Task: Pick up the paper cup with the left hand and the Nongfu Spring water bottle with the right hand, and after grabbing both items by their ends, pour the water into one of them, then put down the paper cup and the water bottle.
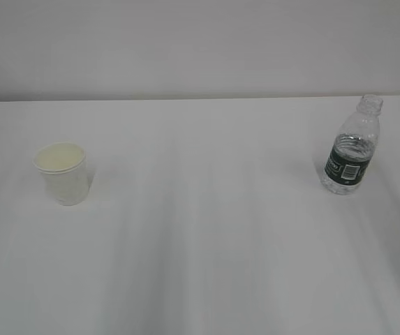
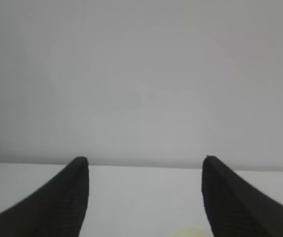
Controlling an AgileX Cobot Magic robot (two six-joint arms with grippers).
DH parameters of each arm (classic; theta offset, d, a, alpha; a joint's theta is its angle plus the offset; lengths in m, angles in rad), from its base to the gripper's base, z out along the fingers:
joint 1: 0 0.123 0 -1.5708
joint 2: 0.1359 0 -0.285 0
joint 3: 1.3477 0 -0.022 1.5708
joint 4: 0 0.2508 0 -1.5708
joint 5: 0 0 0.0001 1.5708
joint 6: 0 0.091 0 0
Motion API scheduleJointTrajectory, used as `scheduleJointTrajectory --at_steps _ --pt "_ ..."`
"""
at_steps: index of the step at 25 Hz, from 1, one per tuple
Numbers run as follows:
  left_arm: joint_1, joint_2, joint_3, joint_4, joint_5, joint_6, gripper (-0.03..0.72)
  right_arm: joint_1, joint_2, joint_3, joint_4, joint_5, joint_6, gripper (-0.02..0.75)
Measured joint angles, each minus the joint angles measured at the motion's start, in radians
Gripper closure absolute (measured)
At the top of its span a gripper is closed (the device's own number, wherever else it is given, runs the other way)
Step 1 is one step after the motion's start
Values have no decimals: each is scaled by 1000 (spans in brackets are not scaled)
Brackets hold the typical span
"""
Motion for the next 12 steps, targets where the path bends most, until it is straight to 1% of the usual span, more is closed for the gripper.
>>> scheduleJointTrajectory --at_steps 3,8,10,12 --pt "-54 39 39 30 -18 0 188 0 26 0 -28 -7 0 183" --pt "-161 150 44 72 -59 0 211 0 51 0 -48 -7 6 183" --pt "-187 200 44 72 -77 0 218 0 62 3 -50 -14 15 183" --pt "-199 259 44 45 -99 0 227 0 74 26 -54 -47 25 183"
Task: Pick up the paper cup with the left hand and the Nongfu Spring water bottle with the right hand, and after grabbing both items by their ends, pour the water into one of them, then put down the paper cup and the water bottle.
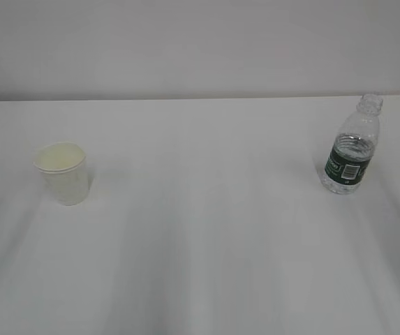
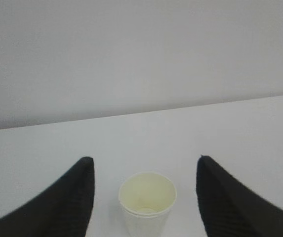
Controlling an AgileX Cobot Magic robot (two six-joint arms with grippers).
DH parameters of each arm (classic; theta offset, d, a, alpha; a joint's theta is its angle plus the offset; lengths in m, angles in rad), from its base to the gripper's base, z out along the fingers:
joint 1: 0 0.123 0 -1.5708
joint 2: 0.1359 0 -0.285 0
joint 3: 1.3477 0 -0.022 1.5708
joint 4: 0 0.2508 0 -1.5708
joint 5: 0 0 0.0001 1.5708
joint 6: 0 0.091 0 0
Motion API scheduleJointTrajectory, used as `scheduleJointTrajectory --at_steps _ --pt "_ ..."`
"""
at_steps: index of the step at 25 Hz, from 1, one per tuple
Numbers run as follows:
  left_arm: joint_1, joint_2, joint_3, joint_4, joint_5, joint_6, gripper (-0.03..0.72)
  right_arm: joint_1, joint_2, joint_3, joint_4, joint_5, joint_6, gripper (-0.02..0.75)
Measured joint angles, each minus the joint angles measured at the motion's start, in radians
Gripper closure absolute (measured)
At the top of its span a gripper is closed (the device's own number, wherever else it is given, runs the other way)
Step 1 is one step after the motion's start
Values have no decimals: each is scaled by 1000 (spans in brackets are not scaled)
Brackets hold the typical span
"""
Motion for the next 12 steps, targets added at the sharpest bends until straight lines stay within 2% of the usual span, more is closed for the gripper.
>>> scheduleJointTrajectory --at_steps 4,12 --pt "-2 73 0 -51 -78 0 235 0 21 75 -6 -69 53 183" --pt "-2 167 29 -58 -196 0 237 0 88 183 -53 -186 92 183"
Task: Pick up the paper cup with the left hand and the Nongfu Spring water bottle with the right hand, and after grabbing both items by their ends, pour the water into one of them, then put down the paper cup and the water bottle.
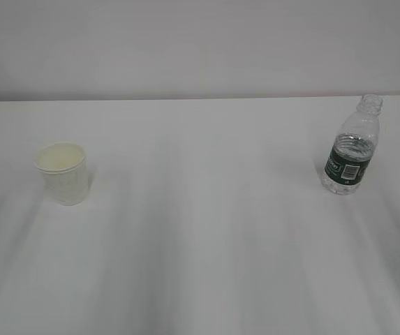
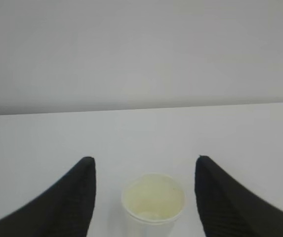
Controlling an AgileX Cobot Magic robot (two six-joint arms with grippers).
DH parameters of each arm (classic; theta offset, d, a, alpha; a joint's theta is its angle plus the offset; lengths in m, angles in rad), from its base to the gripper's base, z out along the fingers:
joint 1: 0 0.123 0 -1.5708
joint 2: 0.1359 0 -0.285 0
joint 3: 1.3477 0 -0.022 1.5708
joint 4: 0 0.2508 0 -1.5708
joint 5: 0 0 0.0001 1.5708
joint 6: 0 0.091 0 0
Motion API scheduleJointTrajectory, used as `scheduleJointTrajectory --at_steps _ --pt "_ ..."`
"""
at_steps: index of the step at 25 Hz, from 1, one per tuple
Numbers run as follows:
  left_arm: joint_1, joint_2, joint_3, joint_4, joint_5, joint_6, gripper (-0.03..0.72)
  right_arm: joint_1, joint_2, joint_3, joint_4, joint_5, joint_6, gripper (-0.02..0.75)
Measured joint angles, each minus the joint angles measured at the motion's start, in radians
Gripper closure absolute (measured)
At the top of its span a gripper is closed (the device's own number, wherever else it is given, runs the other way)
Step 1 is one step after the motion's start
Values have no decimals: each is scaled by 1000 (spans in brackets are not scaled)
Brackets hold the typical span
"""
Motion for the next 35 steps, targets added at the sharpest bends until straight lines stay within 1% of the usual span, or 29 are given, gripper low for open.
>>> scheduleJointTrajectory --at_steps 2,5,14,20,23,27,30,35 --pt "0 30 22 0 -31 0 237 0 32 16 -20 -26 17 183" --pt "0 66 56 0 -93 0 237 0 97 50 -32 -109 49 183" --pt "0 117 97 7 -184 -8 237 0 331 139 -40 -436 67 183" --pt "0 122 98 37 -219 -20 237 0 447 146 -41 -616 67 183" --pt "0 154 124 44 -272 -54 237 0 489 146 -41 -657 67 183" --pt "0 240 208 75 -441 -147 237 0 525 146 -41 -730 64 183" --pt "0 291 252 145 -539 -171 237 0 529 146 -41 -750 64 183" --pt "0 356 265 251 -589 -177 237 0 529 146 -41 -752 -6 183"
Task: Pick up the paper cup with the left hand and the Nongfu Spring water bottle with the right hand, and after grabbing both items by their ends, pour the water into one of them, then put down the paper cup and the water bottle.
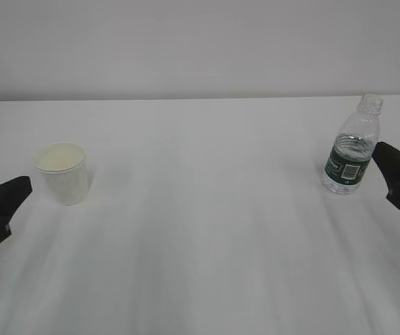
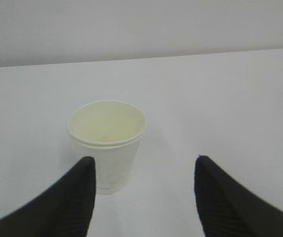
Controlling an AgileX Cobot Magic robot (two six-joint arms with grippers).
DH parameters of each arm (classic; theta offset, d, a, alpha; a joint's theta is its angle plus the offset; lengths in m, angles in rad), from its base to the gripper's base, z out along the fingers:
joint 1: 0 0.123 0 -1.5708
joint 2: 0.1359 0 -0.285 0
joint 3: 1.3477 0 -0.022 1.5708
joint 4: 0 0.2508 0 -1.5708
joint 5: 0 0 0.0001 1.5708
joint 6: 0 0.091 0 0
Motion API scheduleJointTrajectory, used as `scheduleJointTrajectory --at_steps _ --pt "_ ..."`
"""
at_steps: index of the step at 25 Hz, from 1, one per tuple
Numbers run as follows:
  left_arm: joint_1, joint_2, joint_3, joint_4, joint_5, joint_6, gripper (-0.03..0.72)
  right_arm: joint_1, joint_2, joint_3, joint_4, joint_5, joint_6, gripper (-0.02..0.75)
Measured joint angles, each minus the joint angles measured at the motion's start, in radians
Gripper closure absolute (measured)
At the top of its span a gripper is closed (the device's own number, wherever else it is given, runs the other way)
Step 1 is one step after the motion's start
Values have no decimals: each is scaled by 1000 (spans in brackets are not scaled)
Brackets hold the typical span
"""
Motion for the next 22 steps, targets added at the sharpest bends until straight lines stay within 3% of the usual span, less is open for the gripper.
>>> scheduleJointTrajectory --at_steps 12,22 --pt "0 211 0 95 -185 3 168 0 161 0 25 -16 -106 167" --pt "0 253 0 97 -196 91 137 0 387 -73 61 -22 -131 116"
